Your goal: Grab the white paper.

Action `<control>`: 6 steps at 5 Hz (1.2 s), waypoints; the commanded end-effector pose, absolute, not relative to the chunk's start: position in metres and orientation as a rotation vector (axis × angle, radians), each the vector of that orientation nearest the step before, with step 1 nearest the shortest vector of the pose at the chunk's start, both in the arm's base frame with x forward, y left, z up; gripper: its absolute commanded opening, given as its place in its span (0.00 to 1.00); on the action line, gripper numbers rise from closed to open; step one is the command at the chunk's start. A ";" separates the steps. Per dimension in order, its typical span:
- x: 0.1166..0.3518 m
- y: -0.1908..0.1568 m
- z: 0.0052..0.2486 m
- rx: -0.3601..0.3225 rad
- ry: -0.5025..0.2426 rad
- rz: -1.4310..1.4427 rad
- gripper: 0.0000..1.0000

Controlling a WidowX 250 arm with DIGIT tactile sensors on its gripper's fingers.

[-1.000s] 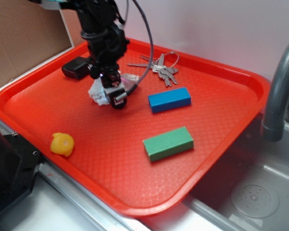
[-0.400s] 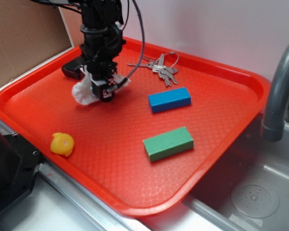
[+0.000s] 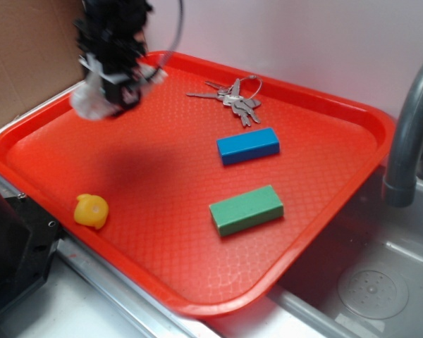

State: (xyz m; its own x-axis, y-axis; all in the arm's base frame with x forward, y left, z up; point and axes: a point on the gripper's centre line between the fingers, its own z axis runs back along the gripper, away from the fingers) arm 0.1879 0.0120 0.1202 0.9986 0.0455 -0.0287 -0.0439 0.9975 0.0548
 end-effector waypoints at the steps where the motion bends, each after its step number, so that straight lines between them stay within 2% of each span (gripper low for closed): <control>1: 0.175 -0.013 0.187 0.016 -0.117 0.133 0.00; 2: 0.174 -0.018 0.206 0.023 -0.172 0.190 0.00; 3: 0.176 -0.008 0.212 0.028 -0.278 0.249 0.00; 4: 0.181 -0.004 0.216 0.014 -0.276 0.272 0.00; 6: 0.180 0.004 0.209 -0.074 -0.175 0.373 0.00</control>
State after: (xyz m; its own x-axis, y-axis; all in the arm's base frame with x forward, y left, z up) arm 0.1746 0.0090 0.2010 0.9228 0.3665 0.1190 -0.3574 0.9295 -0.0915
